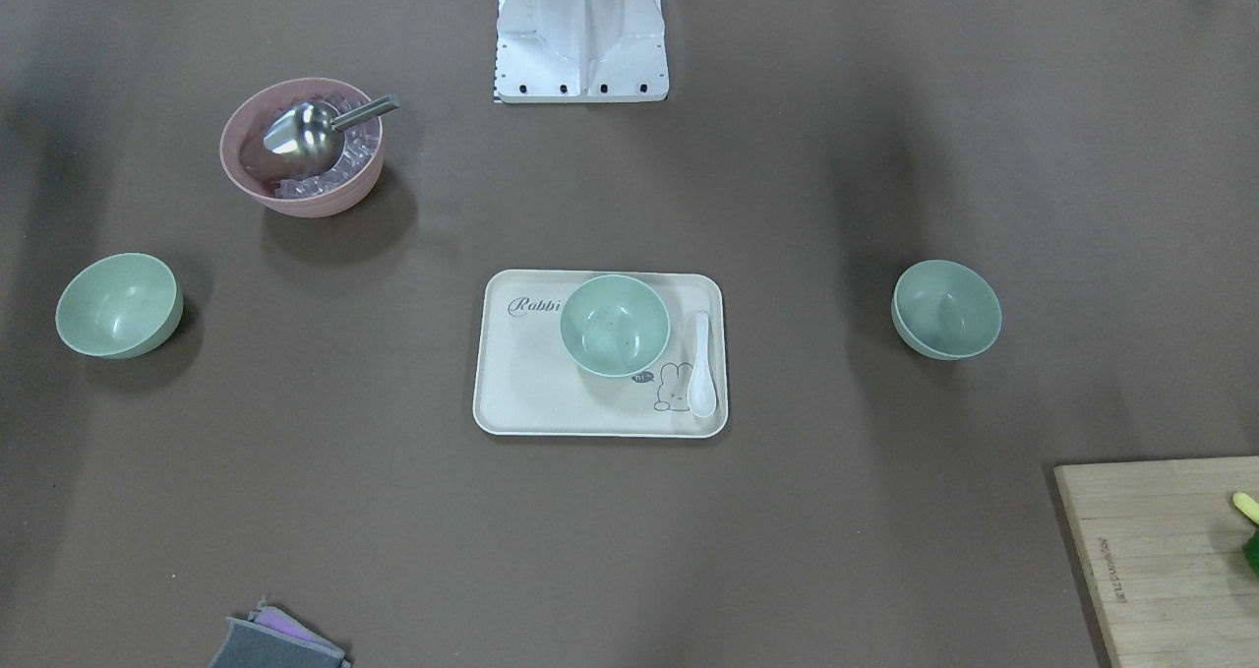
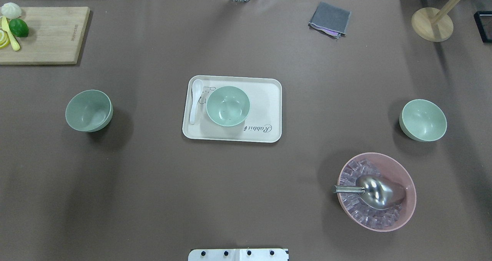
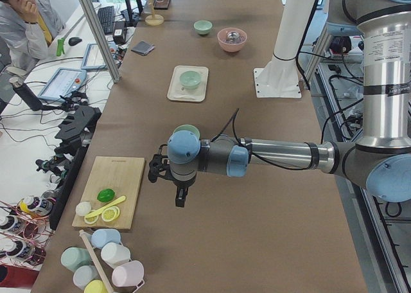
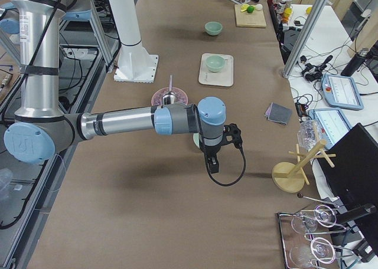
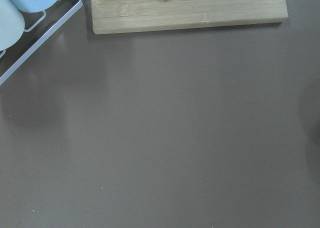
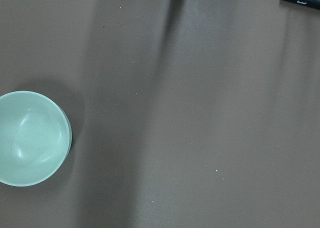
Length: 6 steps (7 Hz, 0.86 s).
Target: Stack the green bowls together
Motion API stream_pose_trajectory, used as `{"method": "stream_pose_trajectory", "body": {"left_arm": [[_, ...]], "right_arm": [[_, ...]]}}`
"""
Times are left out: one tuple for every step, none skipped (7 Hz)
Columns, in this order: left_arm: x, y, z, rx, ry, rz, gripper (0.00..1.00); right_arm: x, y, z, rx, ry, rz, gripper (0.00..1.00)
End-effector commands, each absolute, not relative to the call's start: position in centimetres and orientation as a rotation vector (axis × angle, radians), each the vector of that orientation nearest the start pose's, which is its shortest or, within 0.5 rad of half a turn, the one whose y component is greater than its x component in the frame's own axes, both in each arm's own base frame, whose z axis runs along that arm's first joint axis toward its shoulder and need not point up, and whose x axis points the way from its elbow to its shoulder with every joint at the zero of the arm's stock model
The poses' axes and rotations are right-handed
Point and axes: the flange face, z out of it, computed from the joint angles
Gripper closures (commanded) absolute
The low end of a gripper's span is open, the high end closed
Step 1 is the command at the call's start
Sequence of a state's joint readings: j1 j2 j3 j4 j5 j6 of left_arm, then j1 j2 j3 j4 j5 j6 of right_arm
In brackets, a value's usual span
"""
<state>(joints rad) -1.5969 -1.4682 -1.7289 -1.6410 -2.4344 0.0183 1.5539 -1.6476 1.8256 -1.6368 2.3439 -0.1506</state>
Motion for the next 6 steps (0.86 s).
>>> {"method": "stream_pose_trajectory", "body": {"left_arm": [[-6.93, -45.11, 61.62, 0.141, 0.861, 0.048, 0.01], [-6.94, -45.22, 61.54, 0.149, 0.859, 0.052, 0.01], [-6.94, -45.23, 61.53, 0.151, 0.859, 0.052, 0.01], [-6.94, -45.15, 61.61, 0.148, 0.859, 0.051, 0.01], [-6.95, -45.22, 61.75, 0.148, 0.858, 0.051, 0.01], [-7.02, -45.40, 61.97, 0.141, 0.847, 0.046, 0.01]], "right_arm": [[5.60, -46.15, 57.73, 0.156, -0.765, -0.201, 0.00], [5.60, -46.15, 57.65, 0.158, -0.765, -0.202, 0.00], [5.60, -46.15, 57.65, 0.158, -0.765, -0.202, 0.00], [5.60, -46.15, 57.65, 0.158, -0.765, -0.202, 0.00], [5.60, -46.15, 57.65, 0.158, -0.765, -0.203, 0.00], [5.59, -46.34, 57.28, 0.167, -0.764, -0.207, 0.00]]}}
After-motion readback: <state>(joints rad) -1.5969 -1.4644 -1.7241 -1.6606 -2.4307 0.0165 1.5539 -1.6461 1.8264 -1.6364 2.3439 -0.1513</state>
